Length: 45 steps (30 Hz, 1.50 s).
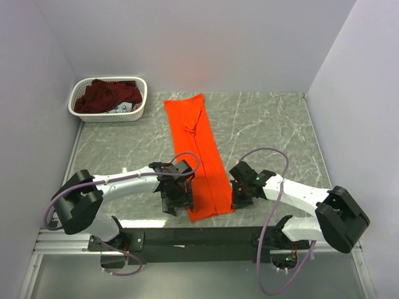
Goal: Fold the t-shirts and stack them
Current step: Fold the tshirt
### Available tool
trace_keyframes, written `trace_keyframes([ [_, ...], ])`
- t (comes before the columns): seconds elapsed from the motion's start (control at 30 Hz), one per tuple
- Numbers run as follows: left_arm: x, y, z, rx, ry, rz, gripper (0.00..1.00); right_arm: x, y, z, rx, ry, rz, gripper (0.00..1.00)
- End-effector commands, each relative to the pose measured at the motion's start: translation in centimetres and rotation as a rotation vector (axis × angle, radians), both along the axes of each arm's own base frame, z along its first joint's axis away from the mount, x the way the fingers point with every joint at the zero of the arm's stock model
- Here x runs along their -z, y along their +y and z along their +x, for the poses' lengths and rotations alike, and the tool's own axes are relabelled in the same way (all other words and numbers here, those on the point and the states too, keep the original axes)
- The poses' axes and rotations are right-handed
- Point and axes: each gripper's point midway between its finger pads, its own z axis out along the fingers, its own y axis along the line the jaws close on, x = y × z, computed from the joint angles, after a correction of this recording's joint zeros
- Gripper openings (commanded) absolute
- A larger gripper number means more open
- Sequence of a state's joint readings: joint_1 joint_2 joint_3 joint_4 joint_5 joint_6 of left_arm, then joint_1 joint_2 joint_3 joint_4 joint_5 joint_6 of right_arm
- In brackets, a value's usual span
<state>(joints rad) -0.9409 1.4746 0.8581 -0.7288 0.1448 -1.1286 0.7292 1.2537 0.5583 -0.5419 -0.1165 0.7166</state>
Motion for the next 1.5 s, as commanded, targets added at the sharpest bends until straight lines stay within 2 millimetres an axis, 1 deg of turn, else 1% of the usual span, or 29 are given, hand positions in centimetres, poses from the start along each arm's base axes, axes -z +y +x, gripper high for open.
trace_keyframes([
  [0.0,-0.1,-0.9,-0.9,0.008,0.039,-0.036,0.72,1.8,-1.6,-2.5,-0.010,0.092,-0.052,0.00],
  [0.07,0.1,-1.0,-1.2,0.016,0.050,-0.024,0.69,1.7,-1.5,-2.4,-0.012,0.089,-0.054,0.00],
  [0.17,0.5,-1.2,-1.4,0.033,0.063,-0.016,0.60,1.8,-1.4,-2.3,-0.014,0.083,-0.051,0.00],
  [0.2,0.7,-1.2,-1.4,0.038,0.066,-0.012,0.56,1.9,-1.4,-2.4,-0.016,0.089,-0.053,0.00],
  [0.33,1.5,-1.4,-1.9,0.058,0.090,0.014,0.50,2.1,-1.3,-2.4,-0.019,0.090,-0.048,0.00],
  [0.4,1.6,-1.5,-1.9,0.063,0.093,0.021,0.48,2.1,-1.2,-2.4,-0.018,0.088,-0.043,0.00],
  [0.53,1.4,-2.3,-1.4,0.061,0.079,0.023,0.48,2.1,-1.2,-2.5,-0.021,0.087,-0.042,0.00],
  [0.63,1.3,-2.7,-1.4,0.055,0.082,0.016,0.49,2.1,-1.3,-2.5,-0.018,0.089,-0.042,0.00],
  [0.8,1.1,-2.5,-1.4,0.040,0.074,0.017,0.49,2.2,-1.5,-2.6,-0.017,0.086,-0.045,0.00],
  [0.93,1.5,-2.7,-1.6,0.047,0.089,0.019,0.50,2.3,-1.5,-2.8,-0.019,0.093,-0.047,0.00],
  [1.0,1.1,-2.7,-1.6,0.046,0.080,0.026,0.50,2.3,-1.6,-2.8,-0.018,0.092,-0.046,0.00],
  [1.07,0.2,-3.1,-1.2,0.042,0.053,0.013,0.50,2.2,-1.6,-2.8,-0.015,0.087,-0.045,0.00],
  [1.13,-0.5,-3.0,-0.8,0.034,0.027,0.010,0.49,2.2,-1.8,-2.8,-0.013,0.083,-0.052,0.00],
  [1.2,-0.8,-2.8,-0.6,0.020,0.012,0.015,0.50,2.2,-1.8,-2.8,-0.016,0.081,-0.054,0.00],
  [1.27,-0.6,-2.8,-0.7,0.018,0.016,0.012,0.49,2.3,-1.9,-2.9,-0.014,0.087,-0.058,0.00],
  [1.4,0.4,-2.8,-1.1,0.029,0.041,0.024,0.49,2.3,-1.8,-2.8,-0.014,0.087,-0.054,0.00],
  [1.47,0.7,-3.2,-1.2,0.046,0.054,0.016,0.49,2.3,-1.8,-2.8,-0.017,0.085,-0.056,0.00],
])
